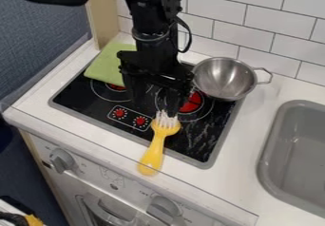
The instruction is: Moved the green cloth to down left corner of the stove
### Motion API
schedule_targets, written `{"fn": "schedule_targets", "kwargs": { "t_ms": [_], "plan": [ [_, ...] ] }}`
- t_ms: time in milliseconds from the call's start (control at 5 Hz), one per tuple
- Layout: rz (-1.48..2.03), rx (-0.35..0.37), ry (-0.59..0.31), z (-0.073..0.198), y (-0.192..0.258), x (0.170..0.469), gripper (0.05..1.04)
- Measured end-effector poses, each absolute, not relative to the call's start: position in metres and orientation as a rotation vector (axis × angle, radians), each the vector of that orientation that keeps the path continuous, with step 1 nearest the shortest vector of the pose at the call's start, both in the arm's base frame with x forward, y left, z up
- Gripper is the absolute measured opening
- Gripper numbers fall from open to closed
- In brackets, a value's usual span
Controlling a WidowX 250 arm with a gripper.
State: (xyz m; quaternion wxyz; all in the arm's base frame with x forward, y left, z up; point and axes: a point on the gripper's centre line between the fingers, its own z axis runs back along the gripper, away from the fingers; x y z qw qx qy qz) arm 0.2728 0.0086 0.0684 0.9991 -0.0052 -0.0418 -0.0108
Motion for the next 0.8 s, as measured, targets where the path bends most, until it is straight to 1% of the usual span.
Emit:
{"fn": "schedule_targets", "kwargs": {
  "t_ms": [200,400,600,800],
  "plan": [
    [-0.025,-0.015,-0.058,0.062,0.008,0.270,1.000],
    [0.004,-0.075,-0.100,0.074,0.016,0.276,1.000],
    [0.034,-0.106,-0.169,0.092,0.033,0.306,1.000],
    [0.060,-0.085,-0.193,0.086,0.063,0.344,1.000]
  ]
}}
